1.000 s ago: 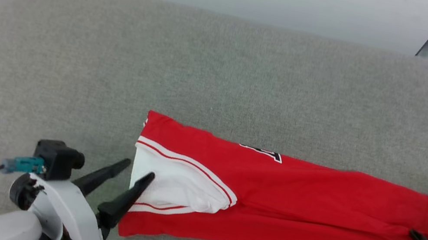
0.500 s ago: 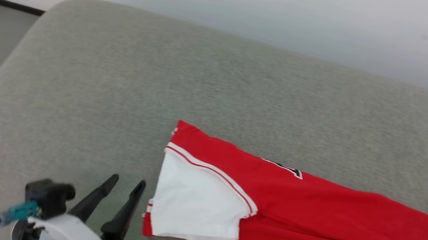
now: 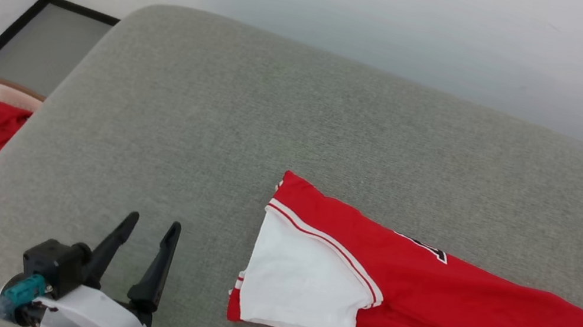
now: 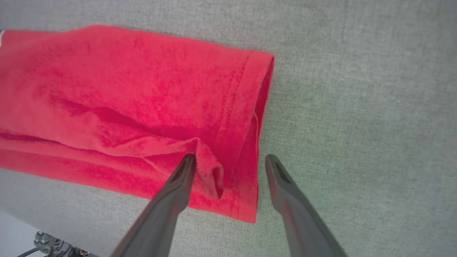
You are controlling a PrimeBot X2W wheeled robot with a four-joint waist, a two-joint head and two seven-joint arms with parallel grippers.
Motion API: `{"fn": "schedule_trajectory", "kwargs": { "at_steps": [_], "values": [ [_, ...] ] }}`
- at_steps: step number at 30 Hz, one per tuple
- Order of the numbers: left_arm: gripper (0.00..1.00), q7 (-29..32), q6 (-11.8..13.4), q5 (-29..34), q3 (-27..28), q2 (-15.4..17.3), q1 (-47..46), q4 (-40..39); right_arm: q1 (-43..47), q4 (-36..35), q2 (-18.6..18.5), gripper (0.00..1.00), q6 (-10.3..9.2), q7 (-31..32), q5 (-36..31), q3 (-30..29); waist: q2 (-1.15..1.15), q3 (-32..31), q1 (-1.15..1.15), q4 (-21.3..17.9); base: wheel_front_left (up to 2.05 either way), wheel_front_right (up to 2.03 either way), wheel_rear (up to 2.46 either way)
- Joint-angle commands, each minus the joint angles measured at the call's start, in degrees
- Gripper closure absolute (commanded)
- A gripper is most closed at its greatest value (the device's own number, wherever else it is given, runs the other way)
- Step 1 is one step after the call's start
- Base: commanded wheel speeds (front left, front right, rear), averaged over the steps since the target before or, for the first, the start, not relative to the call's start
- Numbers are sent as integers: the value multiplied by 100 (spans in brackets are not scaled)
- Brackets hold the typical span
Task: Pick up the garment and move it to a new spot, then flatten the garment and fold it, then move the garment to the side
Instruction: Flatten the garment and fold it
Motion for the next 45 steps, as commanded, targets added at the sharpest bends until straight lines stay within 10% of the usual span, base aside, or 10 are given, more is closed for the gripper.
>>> {"fn": "schedule_trajectory", "kwargs": {
  "at_steps": [1, 13, 16, 17, 45],
  "values": [
    [0, 1, -31, 130, 74, -68, 47, 25, -88, 101, 70, 0, -2, 38, -68, -40, 0, 15, 0, 39, 0, 0, 0],
    [0, 1, -404, 691, 464, -563, -29, 319, -414, 709, 336, 0, -2, -105, -557, -72, 0, 249, 0, 105, 0, 0, 0],
    [0, 2, -503, 737, 531, -652, -63, 385, -437, 784, 385, 62, -2, -78, -504, 16, 0, 289, 0, 106, 0, 0, 0],
    [0, 1, -538, 735, 555, -679, -80, 407, -450, 793, 388, 100, -2, -98, -499, 31, 0, 300, 0, 105, 0, 0, 0],
    [0, 1, -689, 1290, 938, -678, -263, 535, -402, 839, -558, 100, -4, -1301, -671, -1582, 0, 634, 0, -985, 0, 0, 0]
  ]
}}
